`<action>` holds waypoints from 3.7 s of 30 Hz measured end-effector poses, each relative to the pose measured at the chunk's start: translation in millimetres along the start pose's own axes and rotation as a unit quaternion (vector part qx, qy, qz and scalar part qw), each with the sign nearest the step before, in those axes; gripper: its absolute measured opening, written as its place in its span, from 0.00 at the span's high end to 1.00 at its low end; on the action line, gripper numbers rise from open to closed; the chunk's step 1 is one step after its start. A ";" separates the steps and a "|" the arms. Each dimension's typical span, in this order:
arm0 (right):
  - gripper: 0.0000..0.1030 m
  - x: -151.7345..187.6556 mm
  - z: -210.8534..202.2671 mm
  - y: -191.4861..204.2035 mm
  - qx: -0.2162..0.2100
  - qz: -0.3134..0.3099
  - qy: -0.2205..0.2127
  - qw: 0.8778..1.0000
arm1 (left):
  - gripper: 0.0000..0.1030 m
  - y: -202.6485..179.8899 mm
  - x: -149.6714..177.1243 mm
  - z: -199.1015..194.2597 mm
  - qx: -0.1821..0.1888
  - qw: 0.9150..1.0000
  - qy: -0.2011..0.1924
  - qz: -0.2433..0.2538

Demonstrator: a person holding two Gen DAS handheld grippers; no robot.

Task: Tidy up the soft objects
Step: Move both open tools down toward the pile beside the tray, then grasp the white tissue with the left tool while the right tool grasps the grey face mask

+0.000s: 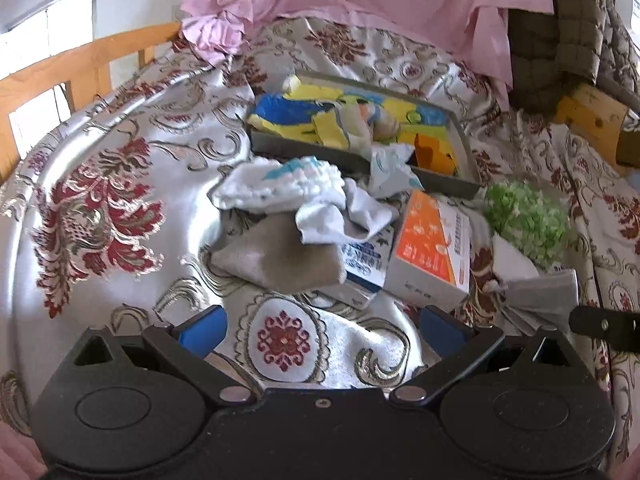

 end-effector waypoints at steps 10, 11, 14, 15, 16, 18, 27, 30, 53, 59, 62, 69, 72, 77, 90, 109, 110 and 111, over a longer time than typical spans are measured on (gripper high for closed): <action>0.00 -22.5 40.4 -2.8 -0.045 -0.053 0.082 0.994 | 0.01 -16.7 -5.9 11.1 0.058 0.998 0.000 -0.012; 0.00 -26.3 44.6 -5.8 -0.034 -0.079 0.080 0.993 | 0.01 -18.2 -7.8 12.8 0.060 0.998 -0.003 -0.012; 0.00 -31.7 55.1 -12.3 -0.041 -0.084 0.093 0.991 | 0.01 -20.1 -11.5 17.8 0.055 0.998 -0.012 -0.007; 0.00 -31.9 58.7 -11.9 -0.053 -0.085 0.100 0.990 | 0.01 -19.7 -11.2 19.4 0.052 0.999 -0.012 -0.005; 0.00 -31.9 61.8 -13.1 -0.051 -0.090 0.102 0.989 | 0.01 -19.8 -10.4 21.0 0.051 0.999 -0.010 -0.006; 0.00 -31.0 67.3 -14.8 -0.044 -0.099 0.106 0.988 | 0.01 -19.3 -10.3 23.9 0.052 0.999 -0.006 -0.009; 0.00 -17.8 81.8 -1.4 -0.080 -0.208 0.113 0.968 | 0.01 -48.7 -46.4 30.9 0.123 0.992 -0.029 0.012; 0.00 -20.5 82.4 2.7 -0.111 -0.236 0.093 0.961 | 0.01 -63.3 -58.8 39.2 0.148 0.988 -0.034 0.035; 0.00 -1.2 79.0 -9.0 -0.224 -0.340 0.060 0.911 | 0.02 -175.5 -61.1 118.0 0.332 0.936 0.117 -0.003; 0.04 6.8 82.3 -9.2 -0.229 -0.329 0.089 0.912 | 0.06 -207.6 -45.2 144.6 0.305 0.938 0.160 0.040; 0.05 6.7 82.6 -9.0 -0.235 -0.322 0.092 0.912 | 0.08 -215.5 -35.1 157.2 0.297 0.935 0.190 0.045; 0.19 10.4 91.8 -14.8 -0.227 -0.312 0.116 0.915 | 0.19 -224.3 -15.2 176.6 0.246 0.934 0.241 0.093; 0.19 10.4 89.0 -13.1 -0.233 -0.313 0.114 0.913 | 0.30 -222.5 -9.8 180.3 0.212 0.937 0.247 0.130; 0.20 10.6 87.8 -13.0 -0.236 -0.312 0.113 0.913 | 0.53 -217.7 -5.4 180.3 0.188 0.939 0.240 0.162; 0.23 17.5 100.7 -9.2 -0.238 -0.315 0.132 0.909 | 0.88 -173.1 -24.3 159.0 0.204 0.957 0.197 0.059; 0.53 29.3 112.0 6.2 -0.193 -0.381 0.111 0.897 | 0.88 -131.7 -9.6 73.2 0.220 0.970 0.106 0.019; 0.54 30.7 110.6 8.0 -0.189 -0.390 0.108 0.895 | 0.88 -128.7 -7.7 69.6 0.219 0.970 0.102 0.014; 0.56 32.3 109.7 10.2 -0.185 -0.398 0.107 0.892 | 0.88 -125.9 -6.3 66.6 0.216 0.972 0.096 0.012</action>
Point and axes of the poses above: each gripper's, at about its wrist camera, not at the fingertips, and z roughly the way its jaws point, y to its left, x to its underside, the point moved 10 cm from there along z, roughly the way its jaws point, and after that the axes turned 5 degrees about -y, right-handed, at the moved point
